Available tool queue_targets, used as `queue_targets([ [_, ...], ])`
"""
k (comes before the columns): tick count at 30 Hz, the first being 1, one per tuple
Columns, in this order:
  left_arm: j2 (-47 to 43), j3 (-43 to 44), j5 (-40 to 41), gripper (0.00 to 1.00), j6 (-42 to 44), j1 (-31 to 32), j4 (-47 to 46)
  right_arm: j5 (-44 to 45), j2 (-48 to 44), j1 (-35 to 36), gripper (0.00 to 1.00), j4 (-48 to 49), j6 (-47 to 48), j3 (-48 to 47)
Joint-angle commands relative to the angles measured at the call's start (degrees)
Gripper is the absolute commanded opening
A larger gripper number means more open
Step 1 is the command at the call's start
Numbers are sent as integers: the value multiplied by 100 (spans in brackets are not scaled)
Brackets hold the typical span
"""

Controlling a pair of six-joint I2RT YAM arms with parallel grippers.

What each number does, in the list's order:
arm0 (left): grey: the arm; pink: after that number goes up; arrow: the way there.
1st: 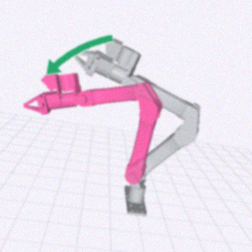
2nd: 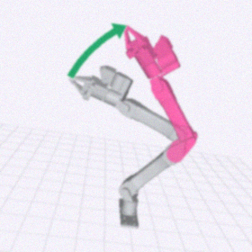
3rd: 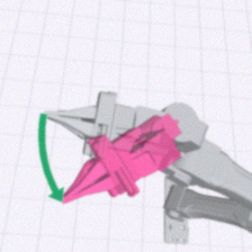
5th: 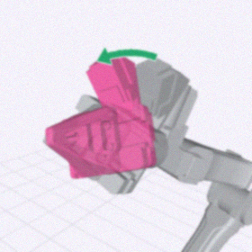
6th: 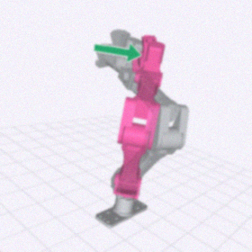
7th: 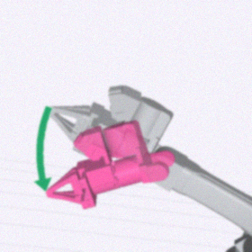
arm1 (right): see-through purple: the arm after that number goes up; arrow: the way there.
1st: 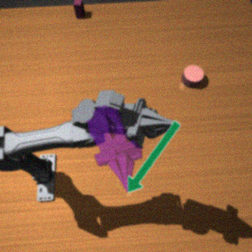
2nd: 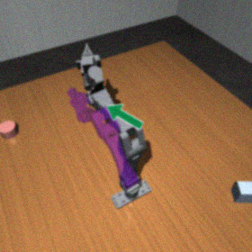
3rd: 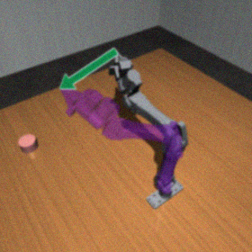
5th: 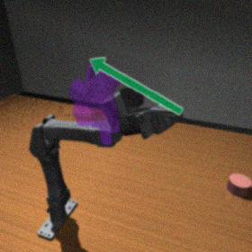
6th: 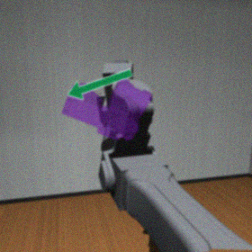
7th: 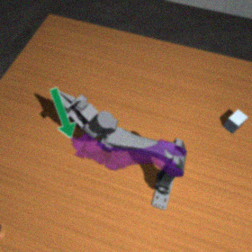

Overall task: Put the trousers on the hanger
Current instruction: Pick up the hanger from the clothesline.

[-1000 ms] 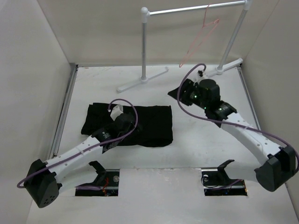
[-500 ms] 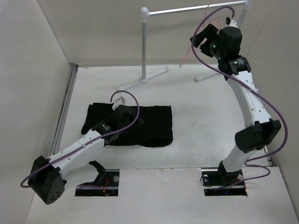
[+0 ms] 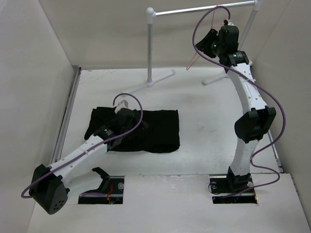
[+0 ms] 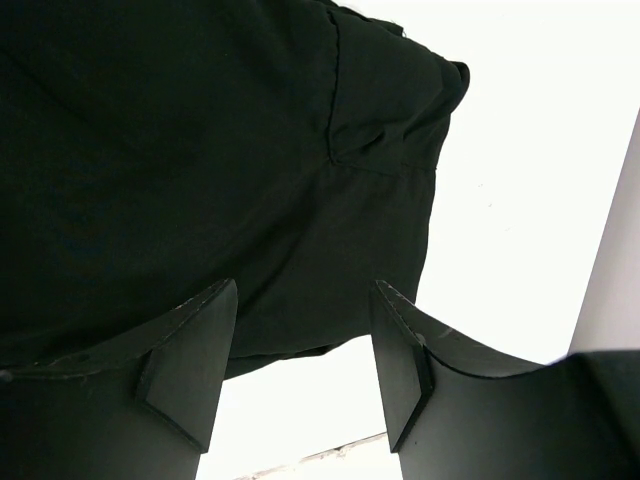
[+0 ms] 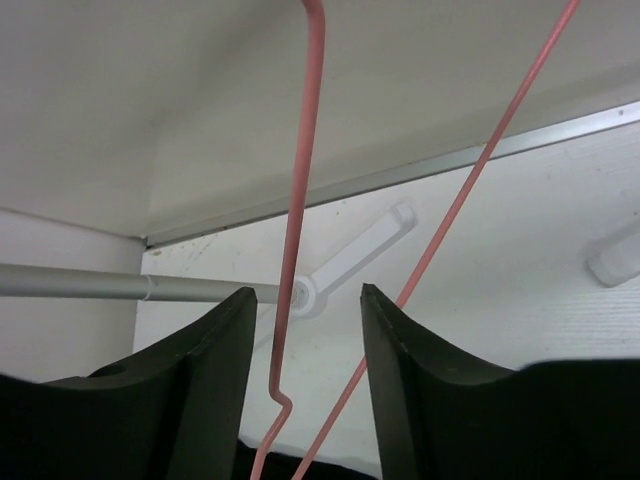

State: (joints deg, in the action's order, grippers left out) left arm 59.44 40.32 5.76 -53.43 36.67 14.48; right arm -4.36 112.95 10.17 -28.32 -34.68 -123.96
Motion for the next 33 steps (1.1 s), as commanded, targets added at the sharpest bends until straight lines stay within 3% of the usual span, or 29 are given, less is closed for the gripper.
queue_targets([
  [1, -82, 29, -40, 53, 52, -76, -7, -346, -123, -11, 46, 598, 22, -111],
  [6, -38, 11, -14, 53, 26, -85, -59, -583, -194, -90, 36, 827, -66, -67],
  [11, -3, 3, -13, 53, 17, -85, -103, -820, -142, -222, 33, 915, -258, -58],
  [18, -73, -24, -40, 53, 8, -155, -112, -1137, -97, -275, 15, 1187, -496, -5],
  [28, -90, -76, -40, 53, -1, -217, -217, -1620, -519, -433, 11, 1829, -751, 258],
  [33, -73, 2, -40, 53, -1, -226, -253, -1761, -1045, -442, 10, 2251, -769, 846],
])
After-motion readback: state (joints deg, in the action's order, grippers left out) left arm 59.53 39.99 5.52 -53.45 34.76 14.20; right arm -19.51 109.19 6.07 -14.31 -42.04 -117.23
